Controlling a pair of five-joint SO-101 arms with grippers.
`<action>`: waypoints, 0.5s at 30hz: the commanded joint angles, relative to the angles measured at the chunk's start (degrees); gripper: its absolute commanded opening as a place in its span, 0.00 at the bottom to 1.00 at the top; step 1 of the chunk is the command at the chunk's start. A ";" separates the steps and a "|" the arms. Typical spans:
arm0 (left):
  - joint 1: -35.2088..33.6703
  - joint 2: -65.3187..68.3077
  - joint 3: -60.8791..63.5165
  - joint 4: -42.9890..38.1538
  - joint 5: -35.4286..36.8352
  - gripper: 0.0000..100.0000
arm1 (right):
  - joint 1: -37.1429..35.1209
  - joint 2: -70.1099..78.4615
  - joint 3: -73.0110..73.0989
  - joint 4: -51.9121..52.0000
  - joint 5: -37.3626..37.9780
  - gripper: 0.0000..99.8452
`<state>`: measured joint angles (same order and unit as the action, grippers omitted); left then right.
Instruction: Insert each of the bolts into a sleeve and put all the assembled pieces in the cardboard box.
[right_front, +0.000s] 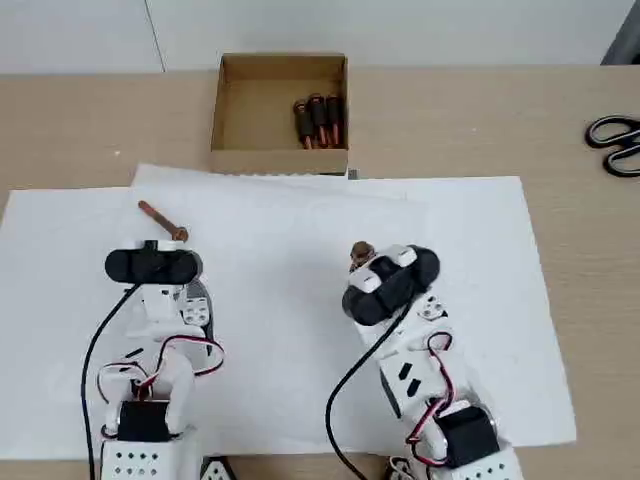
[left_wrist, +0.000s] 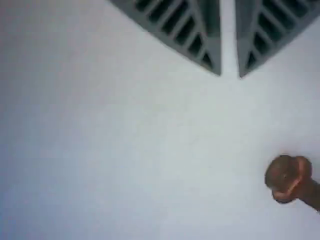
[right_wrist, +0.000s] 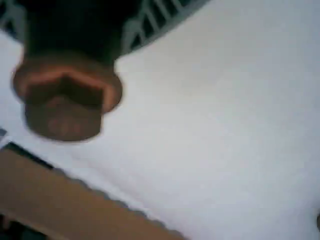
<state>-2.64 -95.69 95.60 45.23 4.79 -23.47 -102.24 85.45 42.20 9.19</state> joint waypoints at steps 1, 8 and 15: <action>-0.18 -0.70 0.04 -2.02 -0.35 0.01 | 2.95 4.44 -7.03 -1.89 -0.35 0.00; -0.09 -0.70 0.04 -2.02 -0.44 0.01 | 4.09 33.19 -21.27 -16.04 2.99 0.00; -0.09 -0.70 0.04 -2.02 -0.44 0.01 | 4.09 70.81 -47.74 -24.57 3.08 0.00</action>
<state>-2.64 -95.69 95.87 44.53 4.62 -19.87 -46.68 52.13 21.45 11.74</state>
